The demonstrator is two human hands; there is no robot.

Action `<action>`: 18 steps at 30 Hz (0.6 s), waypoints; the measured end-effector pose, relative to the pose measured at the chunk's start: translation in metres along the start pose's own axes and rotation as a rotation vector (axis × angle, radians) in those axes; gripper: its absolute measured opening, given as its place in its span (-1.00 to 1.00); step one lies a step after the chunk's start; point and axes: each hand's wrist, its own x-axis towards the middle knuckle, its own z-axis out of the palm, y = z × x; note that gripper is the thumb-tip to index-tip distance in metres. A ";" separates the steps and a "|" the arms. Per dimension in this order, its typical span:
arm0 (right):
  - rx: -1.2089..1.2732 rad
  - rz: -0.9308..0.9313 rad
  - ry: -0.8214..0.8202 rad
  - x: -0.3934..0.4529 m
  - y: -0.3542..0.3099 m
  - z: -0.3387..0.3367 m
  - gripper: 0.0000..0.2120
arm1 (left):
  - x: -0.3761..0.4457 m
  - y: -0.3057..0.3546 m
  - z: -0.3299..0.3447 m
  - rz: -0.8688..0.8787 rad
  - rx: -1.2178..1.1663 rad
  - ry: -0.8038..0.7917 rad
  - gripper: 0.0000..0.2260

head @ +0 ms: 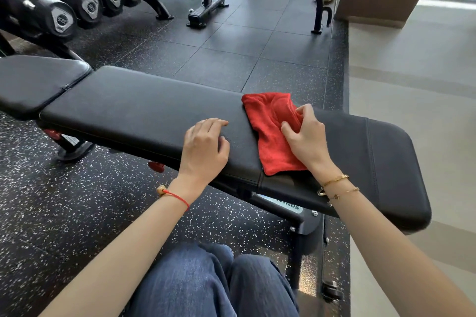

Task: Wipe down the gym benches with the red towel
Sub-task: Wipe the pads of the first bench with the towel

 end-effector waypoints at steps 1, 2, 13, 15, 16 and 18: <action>0.054 0.027 0.005 0.002 0.000 0.002 -0.78 | 0.002 -0.001 0.001 0.001 -0.009 0.007 -0.69; 0.101 0.069 -0.011 0.006 -0.001 0.003 -0.79 | 0.005 -0.002 0.001 0.000 -0.015 0.013 -0.70; 0.471 0.566 -0.205 0.049 -0.100 -0.046 -0.73 | 0.062 0.023 -0.117 -0.067 -0.018 -0.144 -0.77; 0.505 0.597 -0.206 0.052 -0.132 -0.071 -0.73 | 0.075 0.036 -0.155 -0.070 -0.016 -0.163 -0.77; 0.522 0.604 -0.205 0.053 -0.150 -0.085 -0.72 | 0.081 0.043 -0.176 -0.072 -0.015 -0.173 -0.77; 0.550 0.605 -0.194 0.057 -0.187 -0.117 -0.71 | 0.096 0.059 -0.218 -0.065 -0.006 -0.189 -0.78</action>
